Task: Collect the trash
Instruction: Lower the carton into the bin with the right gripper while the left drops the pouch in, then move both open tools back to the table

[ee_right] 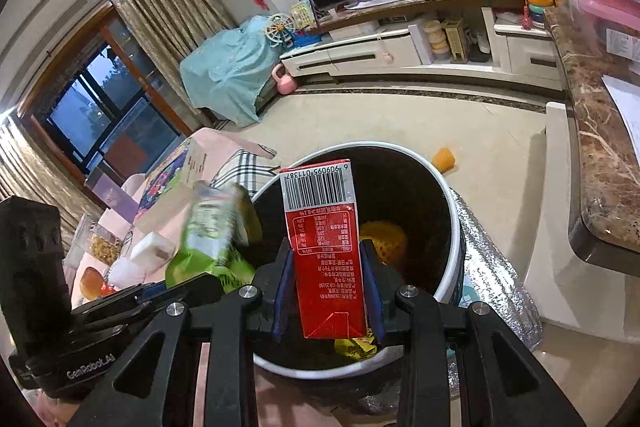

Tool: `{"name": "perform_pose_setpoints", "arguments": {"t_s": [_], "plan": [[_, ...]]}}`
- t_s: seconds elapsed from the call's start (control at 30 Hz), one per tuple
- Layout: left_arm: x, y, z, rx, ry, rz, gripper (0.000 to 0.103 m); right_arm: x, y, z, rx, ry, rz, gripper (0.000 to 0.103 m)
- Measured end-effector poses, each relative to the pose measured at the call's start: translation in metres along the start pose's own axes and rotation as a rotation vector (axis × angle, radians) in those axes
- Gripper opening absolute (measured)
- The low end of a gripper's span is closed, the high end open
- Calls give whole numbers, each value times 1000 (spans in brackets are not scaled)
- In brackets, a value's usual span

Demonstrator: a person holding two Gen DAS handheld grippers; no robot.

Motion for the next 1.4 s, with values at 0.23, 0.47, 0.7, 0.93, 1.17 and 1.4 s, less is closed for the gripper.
{"name": "perform_pose_setpoints", "arguments": {"t_s": [0.23,0.47,0.7,0.93,1.17,1.4], "plan": [[11,5,10,6,-25,-31,46,-1,-3,-1,-20,0,8,52],[30,24,42,77,-35,-69,47,5,6,11,-31,-2,-35,80],[58,46,77,157,-63,-128,51,14,28,29,-11,-16,-65,87],[91,72,118,241,-83,-192,51,13,68,61,78,16,-109,89],[124,104,159,335,-92,-263,51,-5,103,96,137,88,-162,89],[156,132,197,410,-100,-335,54,-23,128,125,183,128,-176,89]]}}
Point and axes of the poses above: each gripper's, at about its wrist camera, not at the fingertips, and x roughly against the way its jaws point, y to its left, z to its underside, the point moved 2 cm from there along -x, roughly the way its jaws point, and after that the axes turned 13 degrees about -x, right-handed, at the moved point
